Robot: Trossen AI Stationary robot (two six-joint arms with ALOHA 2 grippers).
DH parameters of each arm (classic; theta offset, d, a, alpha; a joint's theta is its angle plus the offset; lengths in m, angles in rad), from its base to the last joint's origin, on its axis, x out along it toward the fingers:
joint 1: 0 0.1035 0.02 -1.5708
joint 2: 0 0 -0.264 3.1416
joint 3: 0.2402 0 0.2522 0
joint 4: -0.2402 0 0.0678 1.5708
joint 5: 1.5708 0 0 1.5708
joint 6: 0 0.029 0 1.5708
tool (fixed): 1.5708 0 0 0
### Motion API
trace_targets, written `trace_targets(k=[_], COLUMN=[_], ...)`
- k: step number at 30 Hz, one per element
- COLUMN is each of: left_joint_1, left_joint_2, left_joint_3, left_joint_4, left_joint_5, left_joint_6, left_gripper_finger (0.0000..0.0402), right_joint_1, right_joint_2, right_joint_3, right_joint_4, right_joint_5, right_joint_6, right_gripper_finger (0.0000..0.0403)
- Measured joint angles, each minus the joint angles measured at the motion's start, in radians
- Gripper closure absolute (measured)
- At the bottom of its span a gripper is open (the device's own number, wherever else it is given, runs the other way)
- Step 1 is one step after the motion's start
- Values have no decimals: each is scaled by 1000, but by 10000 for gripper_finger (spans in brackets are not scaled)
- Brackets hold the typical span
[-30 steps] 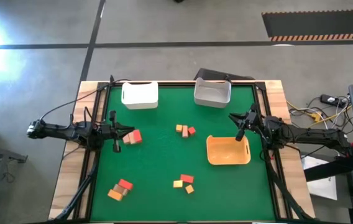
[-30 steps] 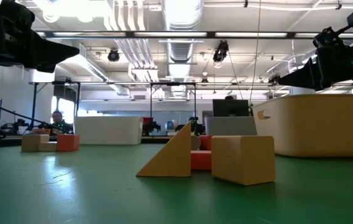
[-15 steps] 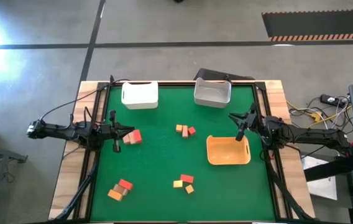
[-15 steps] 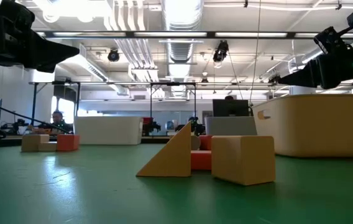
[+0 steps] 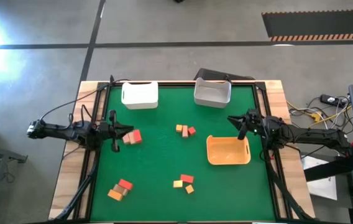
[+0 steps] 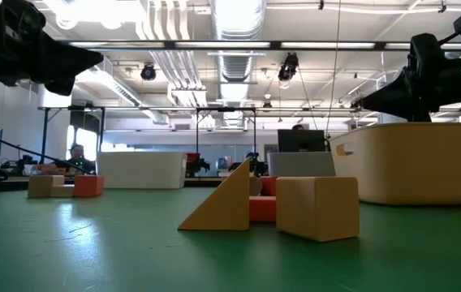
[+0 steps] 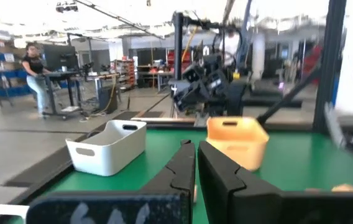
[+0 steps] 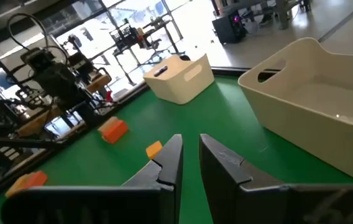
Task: Sort & place blocks by color
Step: Put the yellow block into the gray bin
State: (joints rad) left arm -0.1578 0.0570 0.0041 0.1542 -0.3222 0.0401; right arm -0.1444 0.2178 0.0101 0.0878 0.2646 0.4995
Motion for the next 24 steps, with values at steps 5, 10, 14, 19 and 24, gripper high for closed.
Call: trace_targets(k=[5, 10, 14, 19, 24], left_joint_1=[0, 0, 0, 0, 1], left_joint_2=[1, 1, 1, 1, 1], left_joint_3=[0, 0, 0, 0, 0], left_joint_4=[75, 111, 108, 115, 133], left_joint_5=[2, 3, 3, 3, 4], left_joint_6=[-44, -88, -87, -87, -80], left_gripper_finger=[398, 398, 398, 398, 398], right_joint_1=[0, 0, 0, 0, 0], right_joint_2=[1, 1, 1, 1, 1], right_joint_3=[0, 0, 0, 0, 0], right_joint_4=[-1, -1, -1, -1, -1], right_joint_5=[-2, -2, -2, -2, -2], right_joint_6=[-1, -1, -2, -2, -2], right_gripper_finger=[360, 360, 360, 360, 360])
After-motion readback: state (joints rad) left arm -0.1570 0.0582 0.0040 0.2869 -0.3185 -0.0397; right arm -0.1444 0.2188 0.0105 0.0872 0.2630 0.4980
